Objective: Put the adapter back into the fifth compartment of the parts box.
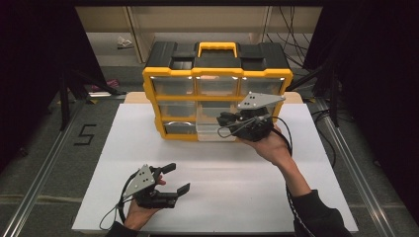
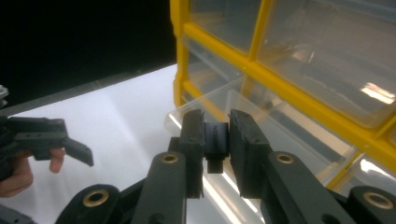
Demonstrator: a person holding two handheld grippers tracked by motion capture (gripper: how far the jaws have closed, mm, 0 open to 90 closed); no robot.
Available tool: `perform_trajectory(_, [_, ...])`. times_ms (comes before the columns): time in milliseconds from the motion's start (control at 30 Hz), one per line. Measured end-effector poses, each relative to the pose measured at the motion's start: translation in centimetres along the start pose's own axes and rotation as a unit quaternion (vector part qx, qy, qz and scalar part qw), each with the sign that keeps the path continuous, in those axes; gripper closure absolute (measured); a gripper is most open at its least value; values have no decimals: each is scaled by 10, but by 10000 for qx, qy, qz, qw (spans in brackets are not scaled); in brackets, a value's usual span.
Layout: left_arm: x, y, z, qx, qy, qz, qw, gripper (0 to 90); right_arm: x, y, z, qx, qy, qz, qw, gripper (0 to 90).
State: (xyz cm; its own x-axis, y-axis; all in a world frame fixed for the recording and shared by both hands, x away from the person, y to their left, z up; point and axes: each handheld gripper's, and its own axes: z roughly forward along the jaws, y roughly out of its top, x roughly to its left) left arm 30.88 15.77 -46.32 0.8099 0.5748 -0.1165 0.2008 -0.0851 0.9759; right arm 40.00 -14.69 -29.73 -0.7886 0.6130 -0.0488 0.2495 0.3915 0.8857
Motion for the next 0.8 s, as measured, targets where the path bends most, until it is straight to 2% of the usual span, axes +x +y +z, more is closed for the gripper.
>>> perform_trajectory(533, [0, 0, 1, 7, -21, -24, 10000, 177, -20, -1, 11, 58, -224, 315, 9992, 762])
perform_trajectory(800, [0, 0, 0, 16, -23, -16, 10000, 177, -25, -1, 16, 140, -269, 350, 9989, 762])
